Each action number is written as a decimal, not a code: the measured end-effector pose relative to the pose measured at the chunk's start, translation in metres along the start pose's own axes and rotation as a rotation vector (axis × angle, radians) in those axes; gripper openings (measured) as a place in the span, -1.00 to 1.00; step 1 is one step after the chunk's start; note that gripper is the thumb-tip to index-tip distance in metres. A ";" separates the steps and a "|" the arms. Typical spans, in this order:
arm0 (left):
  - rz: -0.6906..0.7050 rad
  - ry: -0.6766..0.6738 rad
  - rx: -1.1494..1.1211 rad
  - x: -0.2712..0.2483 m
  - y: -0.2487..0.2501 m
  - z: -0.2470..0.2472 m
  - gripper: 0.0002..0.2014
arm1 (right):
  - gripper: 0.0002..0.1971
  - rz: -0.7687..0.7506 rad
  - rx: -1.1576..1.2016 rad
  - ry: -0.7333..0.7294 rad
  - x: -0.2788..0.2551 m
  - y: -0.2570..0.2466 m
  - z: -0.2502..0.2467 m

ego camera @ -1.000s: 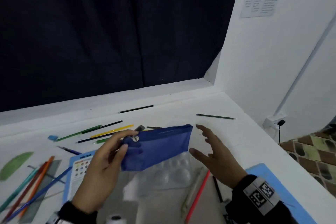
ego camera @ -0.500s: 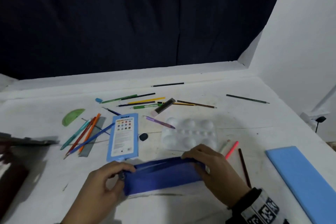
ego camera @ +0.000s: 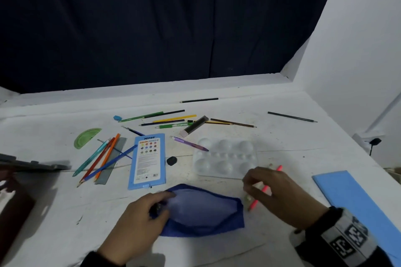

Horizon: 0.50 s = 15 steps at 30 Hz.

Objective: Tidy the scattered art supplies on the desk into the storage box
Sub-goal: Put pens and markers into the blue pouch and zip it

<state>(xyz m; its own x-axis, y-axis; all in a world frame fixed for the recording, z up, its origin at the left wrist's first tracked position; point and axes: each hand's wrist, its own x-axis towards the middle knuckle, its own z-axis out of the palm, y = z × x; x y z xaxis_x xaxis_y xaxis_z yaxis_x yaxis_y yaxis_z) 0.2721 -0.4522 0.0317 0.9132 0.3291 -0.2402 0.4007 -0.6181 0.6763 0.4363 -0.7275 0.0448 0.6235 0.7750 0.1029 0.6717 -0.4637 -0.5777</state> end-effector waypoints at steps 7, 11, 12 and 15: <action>-0.076 -0.078 -0.385 -0.001 0.010 0.005 -0.46 | -0.78 0.097 -0.435 -0.257 0.016 0.039 -0.001; -0.087 -0.099 -0.490 0.000 0.004 0.006 -0.50 | -0.65 0.076 -0.569 -0.333 0.020 0.041 0.010; -0.091 -0.099 -0.520 0.001 0.002 0.005 -0.53 | -0.63 0.078 -0.576 -0.339 0.021 0.041 0.013; -0.076 -0.098 -0.563 0.000 0.004 0.005 -0.60 | -0.61 0.078 -0.590 -0.325 0.023 0.040 0.016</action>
<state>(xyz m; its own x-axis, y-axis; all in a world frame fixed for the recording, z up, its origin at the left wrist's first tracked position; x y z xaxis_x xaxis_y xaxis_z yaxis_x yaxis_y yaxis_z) 0.2743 -0.4577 0.0308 0.8966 0.2736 -0.3481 0.3890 -0.1114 0.9145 0.4711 -0.7215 0.0115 0.5890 0.7769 -0.2226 0.7931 -0.6086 -0.0255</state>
